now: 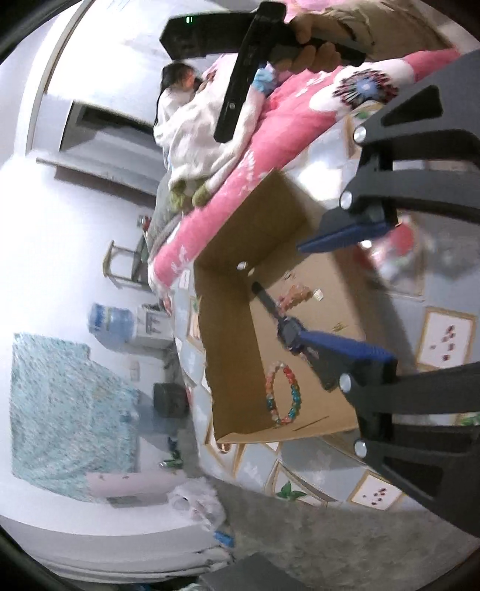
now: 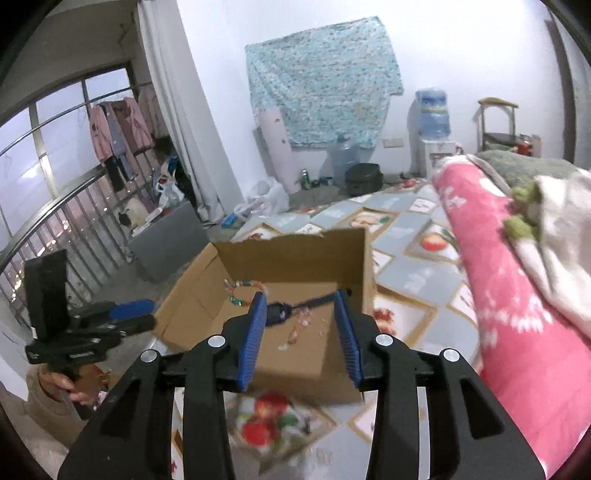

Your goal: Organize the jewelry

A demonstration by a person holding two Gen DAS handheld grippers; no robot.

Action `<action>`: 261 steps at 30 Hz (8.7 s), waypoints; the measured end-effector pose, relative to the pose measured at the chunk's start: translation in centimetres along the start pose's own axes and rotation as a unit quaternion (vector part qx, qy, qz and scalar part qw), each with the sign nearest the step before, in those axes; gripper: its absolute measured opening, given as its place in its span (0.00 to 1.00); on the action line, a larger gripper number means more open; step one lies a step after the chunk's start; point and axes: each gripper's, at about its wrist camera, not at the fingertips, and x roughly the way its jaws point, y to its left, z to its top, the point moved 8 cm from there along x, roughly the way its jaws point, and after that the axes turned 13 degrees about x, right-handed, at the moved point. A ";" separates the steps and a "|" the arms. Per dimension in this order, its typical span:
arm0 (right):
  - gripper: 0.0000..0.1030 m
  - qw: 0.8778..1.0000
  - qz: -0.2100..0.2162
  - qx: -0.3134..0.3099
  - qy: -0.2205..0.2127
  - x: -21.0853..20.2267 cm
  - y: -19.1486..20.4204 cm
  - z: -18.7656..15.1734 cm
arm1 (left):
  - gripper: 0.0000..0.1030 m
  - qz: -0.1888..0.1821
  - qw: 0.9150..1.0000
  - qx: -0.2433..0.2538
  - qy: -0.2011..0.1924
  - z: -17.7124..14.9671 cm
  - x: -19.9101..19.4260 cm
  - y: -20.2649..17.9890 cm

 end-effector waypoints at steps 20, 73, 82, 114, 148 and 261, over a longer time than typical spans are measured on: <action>0.25 0.986 -0.047 0.070 0.144 5.0 -3.1 -16.5 | 0.53 -0.058 0.992 0.067 0.089 -10.9 7.3 -9.8; 0.20 0.984 -0.081 0.006 0.160 7.3 -2.7 -16.8 | 0.11 -0.007 0.985 0.129 0.115 -12.5 10.7 -9.4; 0.19 0.981 -0.111 -0.045 0.152 8.7 -1.8 -16.6 | 0.11 -0.010 0.985 0.128 0.113 -12.5 10.6 -9.4; 0.09 0.979 -0.125 -0.071 0.141 8.4 -0.3 -16.2 | 0.11 -0.016 0.987 0.116 0.111 -12.3 10.5 -9.3; 0.09 0.982 -0.109 -0.083 0.133 7.2 1.2 -16.1 | 0.11 0.009 0.984 0.091 0.153 -12.0 9.7 -8.2; 0.38 0.996 -0.019 0.080 -0.020 6.1 -4.0 0.5 | 0.54 0.041 0.995 -0.094 -0.006 -0.9 4.2 7.5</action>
